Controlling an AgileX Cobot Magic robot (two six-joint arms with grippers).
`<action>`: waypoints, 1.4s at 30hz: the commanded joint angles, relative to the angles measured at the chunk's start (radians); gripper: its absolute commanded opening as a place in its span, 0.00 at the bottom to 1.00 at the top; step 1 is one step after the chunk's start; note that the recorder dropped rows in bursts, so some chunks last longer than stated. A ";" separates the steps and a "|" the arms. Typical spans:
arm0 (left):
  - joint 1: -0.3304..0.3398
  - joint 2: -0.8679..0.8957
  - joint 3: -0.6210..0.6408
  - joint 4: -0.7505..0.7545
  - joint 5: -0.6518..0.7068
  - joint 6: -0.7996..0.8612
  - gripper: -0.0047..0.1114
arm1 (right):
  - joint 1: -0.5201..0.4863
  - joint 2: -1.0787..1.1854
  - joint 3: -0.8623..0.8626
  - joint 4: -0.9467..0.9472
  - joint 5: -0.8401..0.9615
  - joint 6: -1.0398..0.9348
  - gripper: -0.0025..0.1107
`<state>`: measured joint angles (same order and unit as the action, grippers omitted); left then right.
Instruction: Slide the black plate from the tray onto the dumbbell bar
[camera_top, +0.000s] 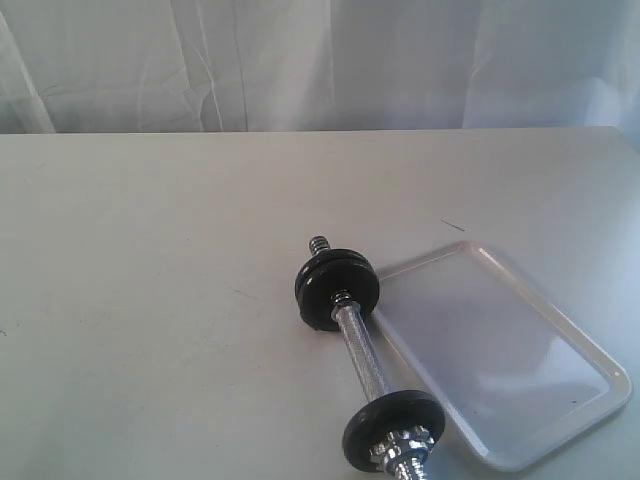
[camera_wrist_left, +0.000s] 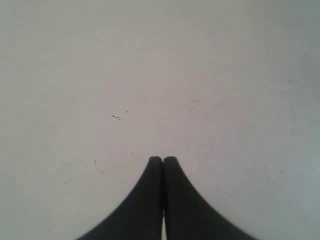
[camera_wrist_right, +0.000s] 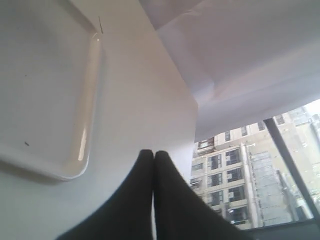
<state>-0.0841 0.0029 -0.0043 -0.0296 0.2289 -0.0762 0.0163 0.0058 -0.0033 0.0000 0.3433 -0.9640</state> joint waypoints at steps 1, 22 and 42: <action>0.003 -0.003 0.004 -0.007 -0.003 -0.001 0.04 | -0.007 -0.006 0.003 0.006 -0.005 0.331 0.02; 0.003 -0.003 0.004 -0.007 -0.005 -0.001 0.04 | -0.007 -0.006 0.003 0.008 -0.009 0.972 0.02; 0.003 -0.003 0.004 -0.007 -0.005 -0.001 0.04 | -0.007 -0.006 0.003 0.008 -0.009 1.107 0.02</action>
<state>-0.0841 0.0029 -0.0043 -0.0296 0.2289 -0.0762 0.0163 0.0058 -0.0033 0.0053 0.3433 0.1380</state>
